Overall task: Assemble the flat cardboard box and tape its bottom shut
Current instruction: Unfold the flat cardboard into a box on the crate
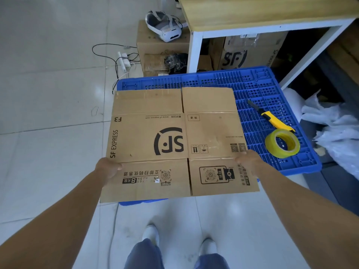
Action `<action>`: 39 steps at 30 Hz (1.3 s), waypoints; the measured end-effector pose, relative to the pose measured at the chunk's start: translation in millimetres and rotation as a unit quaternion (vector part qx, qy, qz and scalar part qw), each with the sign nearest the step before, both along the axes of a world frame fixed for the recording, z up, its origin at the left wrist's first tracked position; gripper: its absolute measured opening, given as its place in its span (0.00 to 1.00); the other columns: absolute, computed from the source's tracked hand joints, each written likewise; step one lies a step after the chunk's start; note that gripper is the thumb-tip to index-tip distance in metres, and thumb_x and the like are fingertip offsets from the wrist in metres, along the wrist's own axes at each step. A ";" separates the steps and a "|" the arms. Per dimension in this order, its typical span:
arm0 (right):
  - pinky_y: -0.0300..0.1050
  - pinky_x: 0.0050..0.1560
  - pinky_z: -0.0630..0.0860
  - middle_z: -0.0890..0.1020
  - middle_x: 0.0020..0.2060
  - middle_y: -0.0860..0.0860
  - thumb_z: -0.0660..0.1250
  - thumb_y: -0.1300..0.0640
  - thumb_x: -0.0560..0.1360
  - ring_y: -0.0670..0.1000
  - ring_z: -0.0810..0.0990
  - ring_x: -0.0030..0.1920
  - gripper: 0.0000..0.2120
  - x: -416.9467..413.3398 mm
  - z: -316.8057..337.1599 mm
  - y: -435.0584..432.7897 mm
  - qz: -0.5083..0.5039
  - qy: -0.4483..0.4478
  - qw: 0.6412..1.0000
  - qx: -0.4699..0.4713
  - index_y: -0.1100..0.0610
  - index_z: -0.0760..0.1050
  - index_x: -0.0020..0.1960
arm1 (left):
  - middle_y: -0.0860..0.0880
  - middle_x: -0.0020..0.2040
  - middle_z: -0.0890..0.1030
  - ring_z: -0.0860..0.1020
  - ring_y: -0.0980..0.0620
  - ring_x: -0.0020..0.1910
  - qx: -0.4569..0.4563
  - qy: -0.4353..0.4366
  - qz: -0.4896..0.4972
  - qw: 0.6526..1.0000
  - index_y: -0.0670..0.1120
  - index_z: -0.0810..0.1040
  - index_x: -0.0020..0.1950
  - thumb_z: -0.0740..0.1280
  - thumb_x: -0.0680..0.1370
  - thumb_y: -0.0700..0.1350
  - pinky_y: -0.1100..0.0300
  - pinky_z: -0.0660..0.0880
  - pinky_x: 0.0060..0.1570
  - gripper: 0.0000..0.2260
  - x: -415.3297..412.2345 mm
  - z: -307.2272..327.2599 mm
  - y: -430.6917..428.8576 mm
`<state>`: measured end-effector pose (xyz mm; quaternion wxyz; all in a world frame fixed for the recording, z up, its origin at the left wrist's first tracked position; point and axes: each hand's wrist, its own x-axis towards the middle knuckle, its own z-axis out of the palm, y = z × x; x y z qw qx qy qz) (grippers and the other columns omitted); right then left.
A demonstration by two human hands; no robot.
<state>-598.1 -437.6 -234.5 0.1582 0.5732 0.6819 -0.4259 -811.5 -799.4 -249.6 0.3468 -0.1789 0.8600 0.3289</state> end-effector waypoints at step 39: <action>0.39 0.22 0.73 0.79 0.40 0.56 0.61 0.61 0.80 0.51 0.79 0.35 0.04 11.8 191.3 22.9 -0.093 0.114 0.976 -0.161 0.61 0.72 0.53 | 0.48 0.70 0.69 0.71 0.46 0.65 0.012 0.129 -0.462 0.878 0.51 0.59 0.75 0.76 0.67 0.52 0.54 0.68 0.60 0.41 92.2 204.8 109.4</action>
